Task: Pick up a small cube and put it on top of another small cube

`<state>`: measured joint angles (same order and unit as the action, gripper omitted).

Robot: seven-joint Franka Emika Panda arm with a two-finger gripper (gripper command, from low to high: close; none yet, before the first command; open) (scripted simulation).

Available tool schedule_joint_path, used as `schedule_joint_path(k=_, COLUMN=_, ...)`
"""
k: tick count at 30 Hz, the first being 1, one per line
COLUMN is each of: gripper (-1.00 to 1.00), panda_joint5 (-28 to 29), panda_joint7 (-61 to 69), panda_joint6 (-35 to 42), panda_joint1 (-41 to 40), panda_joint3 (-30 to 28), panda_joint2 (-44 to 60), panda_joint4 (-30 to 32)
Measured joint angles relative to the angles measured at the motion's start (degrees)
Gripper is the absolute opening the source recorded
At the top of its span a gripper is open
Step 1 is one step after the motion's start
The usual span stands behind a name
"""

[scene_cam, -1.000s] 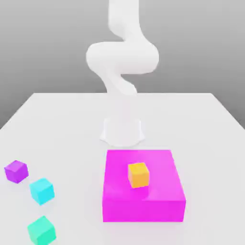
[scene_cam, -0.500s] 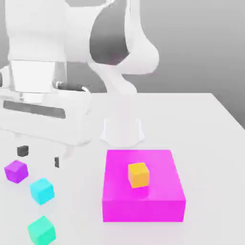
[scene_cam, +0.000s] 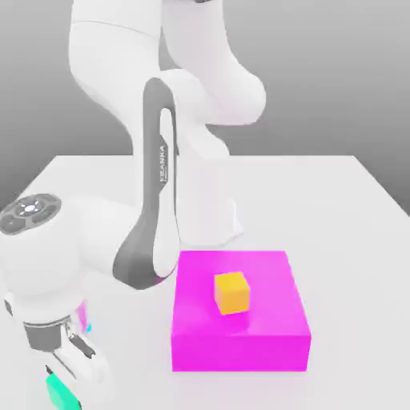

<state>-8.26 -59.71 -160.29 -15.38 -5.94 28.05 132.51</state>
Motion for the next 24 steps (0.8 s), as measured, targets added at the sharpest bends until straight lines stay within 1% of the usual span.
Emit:
schedule_joint_path(k=4, gripper=-1.00, panda_joint5=0.00, panda_joint7=-0.02, panda_joint6=-0.20, panda_joint1=-0.10, panda_joint3=0.09, panda_joint2=0.24, panda_joint4=-0.05)
schedule_joint_path(k=9, gripper=-1.00, panda_joint5=2.44, panda_joint7=-1.53, panda_joint6=6.45, panda_joint1=1.40, panda_joint3=-1.41, panda_joint2=-8.73, panda_joint4=2.24)
schedule_joint_path(k=15, gripper=-1.00, panda_joint5=4.50, panda_joint7=1.80, panda_joint6=11.38, panda_joint1=5.35, panda_joint3=2.51, panda_joint2=-21.24, panda_joint4=9.66)
schedule_joint_path(k=19, gripper=-1.00, panda_joint5=5.01, panda_joint7=4.86, panda_joint6=14.48, panda_joint1=10.36, panda_joint3=4.93, panda_joint2=-29.56, panda_joint4=14.83)
schedule_joint_path(k=24, gripper=-1.00, panda_joint5=5.43, panda_joint7=8.86, panda_joint6=18.37, panda_joint1=13.76, panda_joint3=7.17, panda_joint2=-39.94, panda_joint4=21.30)
